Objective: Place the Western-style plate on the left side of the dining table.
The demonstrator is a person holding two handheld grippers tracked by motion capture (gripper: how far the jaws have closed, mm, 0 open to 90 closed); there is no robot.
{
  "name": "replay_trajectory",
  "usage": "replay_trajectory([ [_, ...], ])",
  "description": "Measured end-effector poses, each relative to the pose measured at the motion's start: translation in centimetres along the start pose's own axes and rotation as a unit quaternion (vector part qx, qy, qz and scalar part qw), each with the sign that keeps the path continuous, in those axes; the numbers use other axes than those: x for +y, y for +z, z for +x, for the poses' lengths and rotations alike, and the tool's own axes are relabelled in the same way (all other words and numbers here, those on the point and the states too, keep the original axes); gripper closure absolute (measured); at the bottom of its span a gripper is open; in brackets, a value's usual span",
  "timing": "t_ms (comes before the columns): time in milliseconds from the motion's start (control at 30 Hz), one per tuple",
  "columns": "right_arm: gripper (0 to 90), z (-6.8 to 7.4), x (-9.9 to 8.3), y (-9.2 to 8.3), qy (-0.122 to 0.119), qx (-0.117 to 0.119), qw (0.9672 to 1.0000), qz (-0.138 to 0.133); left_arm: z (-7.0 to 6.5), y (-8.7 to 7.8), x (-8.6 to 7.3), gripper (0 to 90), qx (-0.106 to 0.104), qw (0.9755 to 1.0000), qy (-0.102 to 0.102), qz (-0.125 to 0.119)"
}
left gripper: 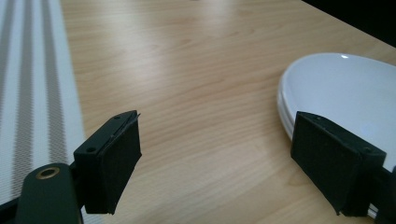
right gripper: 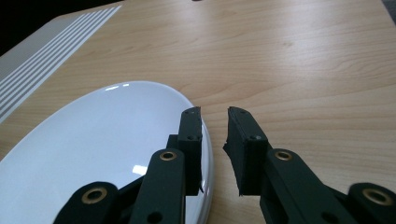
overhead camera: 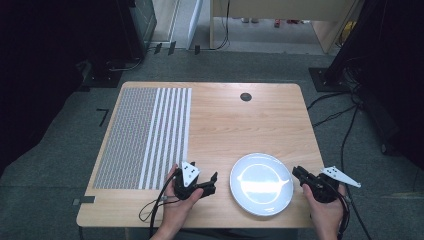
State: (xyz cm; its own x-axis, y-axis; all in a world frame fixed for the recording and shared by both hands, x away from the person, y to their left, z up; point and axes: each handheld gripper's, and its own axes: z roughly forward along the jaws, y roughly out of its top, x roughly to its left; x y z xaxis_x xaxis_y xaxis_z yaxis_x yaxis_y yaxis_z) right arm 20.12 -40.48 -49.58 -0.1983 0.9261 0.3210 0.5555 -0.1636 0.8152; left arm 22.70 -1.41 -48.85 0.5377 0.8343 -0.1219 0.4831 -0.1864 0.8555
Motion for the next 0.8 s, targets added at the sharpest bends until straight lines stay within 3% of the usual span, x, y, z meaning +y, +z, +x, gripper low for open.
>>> replay_trajectory([
  [100,77.1,0.1,-0.4,0.3,0.004,0.006,0.9998,0.018,-0.7,0.5,-0.7,13.4,-0.015,0.9997,0.003,0.018],
  [367,77.8,0.0,-0.7,0.8,0.016,0.01,0.9993,0.032,-2.6,1.4,-1.7,14.4,-0.038,0.9978,0.032,0.045],
  [467,78.1,0.0,-0.8,0.9,0.02,0.014,0.999,0.038,-3.1,1.6,-2.0,16.1,-0.051,0.9969,0.037,0.047],
  [567,78.2,0.1,-0.8,1.1,0.023,0.018,0.9986,0.044,-3.3,1.5,-2.1,25.8,-0.066,0.9964,0.037,0.04],
  [800,78.2,0.2,-0.9,1.1,0.023,0.014,0.9986,0.045,-3.3,1.5,-2.4,31.6,-0.085,0.9948,0.039,0.04],
])
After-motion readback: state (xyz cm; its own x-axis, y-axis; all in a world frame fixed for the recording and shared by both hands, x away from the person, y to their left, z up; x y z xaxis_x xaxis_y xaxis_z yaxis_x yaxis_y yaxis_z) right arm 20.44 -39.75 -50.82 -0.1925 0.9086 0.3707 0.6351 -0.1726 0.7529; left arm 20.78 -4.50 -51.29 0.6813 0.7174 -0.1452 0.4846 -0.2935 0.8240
